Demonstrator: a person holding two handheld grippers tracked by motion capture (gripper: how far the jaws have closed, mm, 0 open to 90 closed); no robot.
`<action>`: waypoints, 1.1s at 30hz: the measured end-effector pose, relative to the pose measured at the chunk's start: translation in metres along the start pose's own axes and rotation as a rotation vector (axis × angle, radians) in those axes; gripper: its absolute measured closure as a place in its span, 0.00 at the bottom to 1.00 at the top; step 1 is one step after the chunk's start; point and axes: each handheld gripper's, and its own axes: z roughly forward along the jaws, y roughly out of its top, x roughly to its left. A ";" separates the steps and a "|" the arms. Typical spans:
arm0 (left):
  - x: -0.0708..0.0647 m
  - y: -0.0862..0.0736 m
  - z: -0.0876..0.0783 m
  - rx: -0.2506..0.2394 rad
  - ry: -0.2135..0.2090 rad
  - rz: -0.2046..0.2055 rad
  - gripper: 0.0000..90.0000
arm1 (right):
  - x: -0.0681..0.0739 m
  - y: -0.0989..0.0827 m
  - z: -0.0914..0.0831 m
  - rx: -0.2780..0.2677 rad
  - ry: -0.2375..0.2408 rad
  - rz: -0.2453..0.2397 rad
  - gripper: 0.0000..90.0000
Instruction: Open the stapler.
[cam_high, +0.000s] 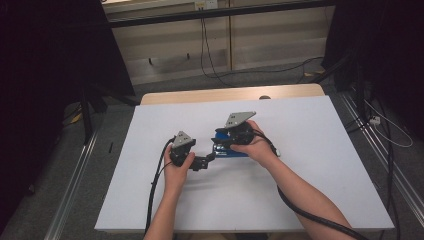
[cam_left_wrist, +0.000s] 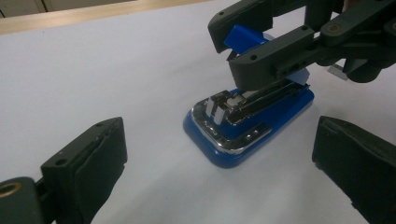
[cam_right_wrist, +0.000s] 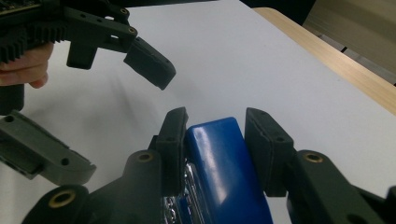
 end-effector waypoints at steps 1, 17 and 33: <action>0.000 0.000 0.001 -0.003 -0.001 -0.001 0.04 | 0.000 0.000 -0.001 -0.004 -0.002 0.003 0.67; -0.009 0.005 0.013 -0.009 0.048 0.074 0.51 | -0.003 0.002 -0.010 -0.030 -0.008 0.025 0.68; -0.016 0.013 0.040 -0.018 0.000 0.076 1.00 | -0.005 0.002 -0.013 -0.040 -0.001 0.072 0.67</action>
